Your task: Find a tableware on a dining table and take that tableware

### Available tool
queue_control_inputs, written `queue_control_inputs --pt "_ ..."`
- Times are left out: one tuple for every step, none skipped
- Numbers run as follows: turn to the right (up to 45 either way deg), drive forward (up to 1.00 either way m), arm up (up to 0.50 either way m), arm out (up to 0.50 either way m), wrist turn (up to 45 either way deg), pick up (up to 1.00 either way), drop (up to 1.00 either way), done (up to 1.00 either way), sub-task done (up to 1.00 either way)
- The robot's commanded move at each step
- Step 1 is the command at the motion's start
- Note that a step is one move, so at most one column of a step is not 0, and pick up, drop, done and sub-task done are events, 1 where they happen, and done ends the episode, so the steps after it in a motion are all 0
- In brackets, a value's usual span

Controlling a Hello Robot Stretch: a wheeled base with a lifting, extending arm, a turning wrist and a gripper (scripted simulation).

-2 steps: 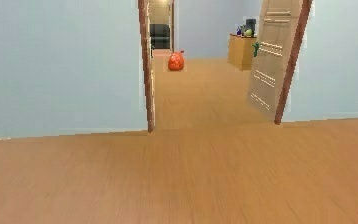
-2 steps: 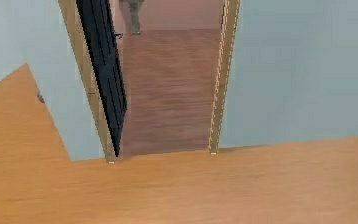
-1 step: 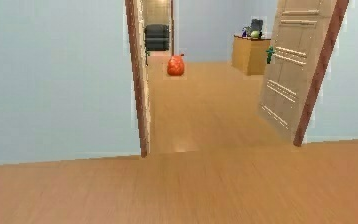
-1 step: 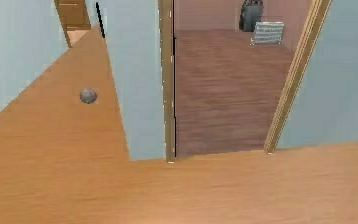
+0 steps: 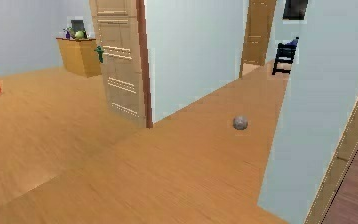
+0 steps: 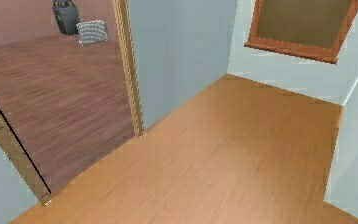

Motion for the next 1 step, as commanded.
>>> queue_control_inputs --pt "3.0 0.00 0.00 0.00 0.0 0.00 0.00 0.00 0.00"
